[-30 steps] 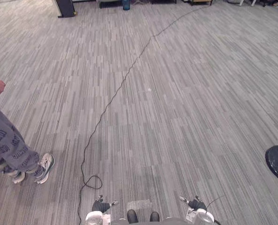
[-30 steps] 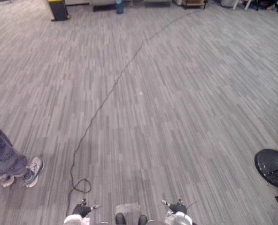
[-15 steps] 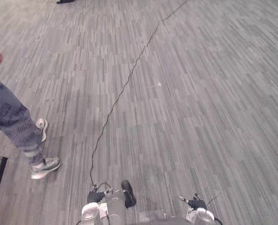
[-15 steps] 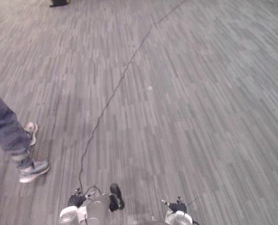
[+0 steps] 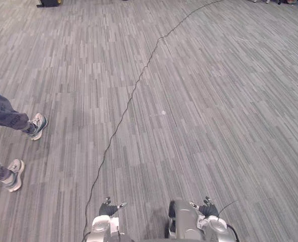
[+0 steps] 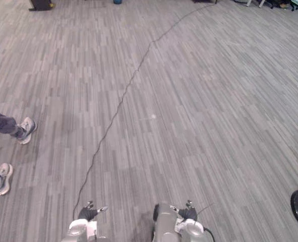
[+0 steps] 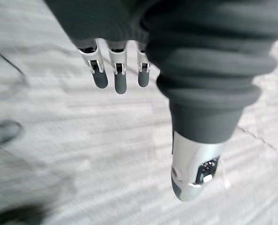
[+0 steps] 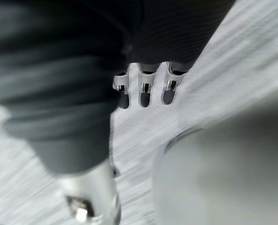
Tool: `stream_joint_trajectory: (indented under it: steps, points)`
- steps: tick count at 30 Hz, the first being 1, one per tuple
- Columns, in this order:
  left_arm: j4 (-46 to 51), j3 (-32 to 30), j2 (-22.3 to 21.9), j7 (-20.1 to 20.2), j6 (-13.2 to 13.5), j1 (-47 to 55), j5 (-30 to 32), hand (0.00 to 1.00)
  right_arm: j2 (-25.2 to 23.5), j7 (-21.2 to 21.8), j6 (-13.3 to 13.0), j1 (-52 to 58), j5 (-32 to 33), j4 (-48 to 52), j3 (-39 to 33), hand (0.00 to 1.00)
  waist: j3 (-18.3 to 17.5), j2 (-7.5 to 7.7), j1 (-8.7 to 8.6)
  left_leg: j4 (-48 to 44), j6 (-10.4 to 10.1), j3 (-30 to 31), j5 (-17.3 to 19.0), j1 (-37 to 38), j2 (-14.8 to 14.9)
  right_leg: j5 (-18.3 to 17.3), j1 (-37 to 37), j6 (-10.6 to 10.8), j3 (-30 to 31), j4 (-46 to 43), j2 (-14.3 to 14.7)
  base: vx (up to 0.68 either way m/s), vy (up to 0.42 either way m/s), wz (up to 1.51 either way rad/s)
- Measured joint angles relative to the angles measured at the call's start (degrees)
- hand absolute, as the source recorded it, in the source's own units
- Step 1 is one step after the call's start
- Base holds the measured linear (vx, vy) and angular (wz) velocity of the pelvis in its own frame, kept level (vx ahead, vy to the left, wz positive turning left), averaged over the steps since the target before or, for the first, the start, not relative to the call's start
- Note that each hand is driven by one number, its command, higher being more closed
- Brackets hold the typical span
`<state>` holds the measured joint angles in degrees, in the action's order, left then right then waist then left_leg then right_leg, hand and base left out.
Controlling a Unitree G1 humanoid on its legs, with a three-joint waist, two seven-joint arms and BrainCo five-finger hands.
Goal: Pick up cushions and gather them together orderly.
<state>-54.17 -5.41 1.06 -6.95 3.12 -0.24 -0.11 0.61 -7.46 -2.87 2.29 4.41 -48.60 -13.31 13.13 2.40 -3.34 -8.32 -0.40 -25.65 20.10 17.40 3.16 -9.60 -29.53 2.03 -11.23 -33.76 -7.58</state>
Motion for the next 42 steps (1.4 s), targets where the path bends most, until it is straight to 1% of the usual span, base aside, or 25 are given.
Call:
stream_joint_trajectory:
  steps: [1,2,5,7,8,9,11,13,15,17,18,19,21,24,26,27,30,33,35,36,37,38,39,41,42]
  points:
    - [-1.4,-0.1,-0.7,0.2,0.1,-0.4,0.1,0.0,0.6,0.1,0.0,-0.3,0.2,-1.0,-0.4,0.0,0.6,-0.55,-0.81,1.2,-0.6,3.3,0.0,3.1,0.8,10.3,2.6,-3.9,1.5,8.2,2.3,0.67,-0.196,0.57]
    - [-2.2,-0.2,-1.6,0.5,0.1,-1.1,0.1,0.0,2.2,0.2,0.0,-1.5,-0.3,-1.9,-0.7,0.0,1.0,-3.12,-0.31,2.1,-2.1,4.4,-1.7,3.7,2.4,9.7,3.1,-4.3,-0.1,7.1,3.2,0.68,-0.179,0.47]
    - [-2.0,-1.2,-2.9,1.1,0.2,-0.8,0.1,0.0,2.1,0.2,0.7,-1.9,-2.1,-2.2,-4.5,0.0,1.7,-3.65,-0.55,-2.7,-5.8,9.0,-12.5,4.3,2.8,1.6,3.5,-6.6,-1.0,-4.1,0.3,0.68,-0.261,0.36]
    - [-1.3,-2.8,-3.4,1.0,0.2,-0.2,0.1,0.0,1.9,0.3,1.0,-1.0,-2.1,-1.8,-4.0,0.0,1.7,-3.86,-0.74,-18.2,-6.7,11.1,-18.3,-1.0,6.1,-2.4,9.6,-5.7,-2.4,-1.3,0.8,0.5,-0.212,0.28]
    - [0.0,-5.4,-4.1,1.1,0.2,0.2,0.1,0.0,1.4,0.3,1.2,-1.0,-2.1,-1.7,-2.9,0.0,1.7,-4.4,-0.04,-35.8,-6.8,11.9,-21.5,-8.9,10.4,-5.2,14.3,-5.6,-2.1,2.8,2.9,0.53,-0.143,-0.2]
    - [0.7,-6.3,-4.3,1.2,0.2,0.4,0.1,0.0,0.9,0.3,1.3,-1.1,-2.0,-1.9,-1.8,0.0,2.0,-4.75,0.88,-47.3,-5.9,10.7,-19.3,-14.6,13.7,-6.2,18.0,-6.3,-1.5,5.4,5.0,0.62,-0.16,-0.3]
    - [2.9,-7.0,-4.0,1.2,0.2,1.1,0.1,0.0,0.1,0.2,1.6,-0.9,-1.9,-1.9,-0.8,0.0,2.4,-4.1,1.72,-54.2,-4.0,8.4,-13.5,-21.4,15.4,-7.6,25.6,-6.5,-0.7,10.1,5.9,0.47,-0.053,-0.29]
    - [5.3,-7.0,-4.1,1.2,0.4,1.4,0.0,0.0,-0.1,0.1,1.8,-0.1,-1.9,-1.8,0.4,0.0,2.5,-2.8,3.06,-50.0,-2.2,4.2,-9.1,-26.5,15.3,-8.3,32.1,-5.6,0.4,14.9,5.5,0.47,0.018,-0.28]
    - [7.1,-7.0,-4.3,1.4,0.5,1.7,0.0,0.0,-0.4,0.1,1.8,0.5,-1.9,-1.7,0.6,0.0,2.1,-2.4,3.65,-35.7,-2.2,-0.1,-7.0,-30.6,13.3,-9.2,36.9,-3.6,1.8,18.4,3.8,0.56,0.121,-0.43]
    - [7.7,-7.0,-4.5,1.5,0.8,1.7,0.0,0.0,-0.7,0.0,1.9,0.5,-1.9,-1.8,0.3,0.0,2.1,-2.35,4.18,-21.9,-2.1,-0.4,-8.5,-32.8,10.1,-10.6,39.9,-1.6,3.7,19.3,2.0,0.61,0.206,-0.54]
    - [7.9,-6.9,-4.5,1.5,1.3,1.8,-0.1,0.0,-0.9,-0.2,1.9,0.5,-1.9,-1.8,0.3,0.0,2.0,-2.24,4.53,-11.5,-2.6,1.8,-13.6,-33.8,7.2,-12.5,41.9,0.2,5.7,20.0,0.6,0.63,0.308,-0.9]
    - [7.9,-6.9,-4.7,1.4,1.6,1.8,-0.1,0.0,-0.8,-0.3,1.9,1.1,-1.9,-2.2,0.5,0.0,1.3,-1.51,5.65,-11.4,-2.0,4.3,-19.1,-33.4,5.2,-14.0,42.8,0.7,8.9,20.2,-0.4,0.62,0.325,-0.94]
    - [7.3,-6.6,-3.5,1.3,1.5,1.6,-0.1,0.0,-2.8,-0.3,1.9,1.3,-1.9,-2.4,0.4,0.0,-0.5,0.72,4.61,-14.6,-0.5,4.1,-14.6,-33.9,3.4,-10.7,41.7,-2.0,15.2,18.4,-1.9,0.65,0.342,-0.4]
    - [7.6,-6.2,-1.7,1.4,1.2,2.3,-0.1,0.0,-3.6,-0.3,1.8,2.2,-2.1,-2.1,0.2,0.0,-2.5,4.16,5.56,-21.9,0.7,1.0,-6.3,-30.8,3.4,-7.1,38.4,2.1,21.5,5.6,-3.8,0.71,0.323,-0.62]
    - [5.9,-5.2,-0.5,1.4,0.9,2.9,-0.1,0.0,-4.1,-0.1,1.2,2.2,-2.2,-1.1,1.1,0.0,-2.2,3.96,5.21,-19.4,0.5,-2.7,-3.0,-23.1,3.1,0.2,28.0,13.3,21.3,-18.1,-4.1,0.57,0.191,-1.0]
    - [5.1,-4.5,-0.2,1.4,0.7,2.9,-0.1,0.0,-4.0,0.1,1.2,2.3,-2.2,-1.1,1.3,0.0,-2.2,4.04,4.87,-18.4,0.6,-3.3,-2.7,-20.6,3.1,0.1,25.2,13.2,19.8,-24.2,-4.1,0.5,0.125,-0.85]
    - [4.1,-3.4,-0.2,1.3,0.3,3.5,0.0,0.0,-3.5,0.3,1.0,2.5,-2.3,2.8,2.3,0.0,-1.4,1.71,3.87,-10.1,0.5,-9.5,-2.7,-7.8,4.0,-5.1,12.6,3.4,8.1,-31.6,-4.2,0.54,0.142,-1.01]
    - [2.3,-1.8,0.4,1.4,0.1,2.6,0.0,0.0,-3.8,0.5,0.4,2.0,-2.3,5.2,1.7,0.0,-1.2,1.44,1.62,-5.7,-1.0,-13.8,-2.7,-1.2,5.2,-7.1,3.4,0.1,-3.6,-18.8,-4.0,0.52,0.016,-0.6]
    - [1.1,-1.0,0.3,1.7,0.1,1.6,0.0,0.0,-2.7,0.7,0.6,1.3,-2.3,3.9,1.8,0.0,-1.0,1.23,1.01,-2.5,-2.4,-15.1,-3.4,3.0,4.8,-2.3,1.1,-3.8,-8.4,-3.3,-1.8,0.57,-0.07,-0.36]
    - [0.4,-0.3,0.6,1.8,0.1,1.6,0.1,0.0,-2.2,0.7,0.6,1.5,-2.2,2.1,1.9,0.0,-1.1,1.77,0.53,-0.8,-4.5,-14.5,-4.6,5.3,3.1,6.7,1.7,-7.2,-8.9,6.7,-0.2,0.61,-0.088,-0.38]
    - [-0.7,-0.3,0.2,1.8,0.1,1.0,0.1,0.0,-1.6,1.0,0.5,0.9,-1.9,1.7,1.1,0.0,-0.9,0.7,0.11,-0.3,-5.7,-14.1,-5.3,7.0,3.9,9.1,2.0,-11.9,-8.3,5.7,1.5,0.64,-0.087,-0.58]
    - [-1.3,-0.4,-0.4,2.2,0.0,0.4,0.4,0.0,-0.6,1.0,0.7,-1.0,-2.4,1.6,0.5,0.0,-0.7,-1.79,0.32,-0.6,-8.8,-13.3,-9.6,7.2,5.3,6.3,1.8,-13.2,-9.0,3.8,2.8,0.65,-0.104,-0.54]
    - [-1.2,-0.6,-1.1,2.2,-0.1,-0.9,1.3,0.0,-0.4,1.3,0.8,-1.1,-3.0,1.8,-0.1,0.0,-0.4,-1.97,-0.48,-3.2,-10.5,-11.4,-15.3,6.7,5.6,2.9,1.7,-13.2,-8.3,0.7,2.5,0.76,-0.188,-0.49]
    - [-0.2,-2.3,-2.3,2.1,0.1,-1.4,2.0,0.0,-0.7,1.4,1.5,-0.7,-4.1,2.4,-0.9,0.0,0.5,-3.43,-0.87,-20.8,-7.8,-5.0,-25.3,2.0,11.7,-0.8,8.0,-13.1,-8.1,2.4,4.8,0.62,-0.235,-0.2]
    - [0.2,-2.8,-2.4,2.1,0.1,-1.4,2.2,0.0,-1.0,1.4,1.5,-0.5,-4.4,2.6,-0.4,0.0,0.6,-3.78,-0.93,-28.6,-6.5,-2.3,-26.2,-1.0,13.8,-1.5,10.1,-12.9,-7.8,3.7,5.7,0.47,-0.169,-0.58]
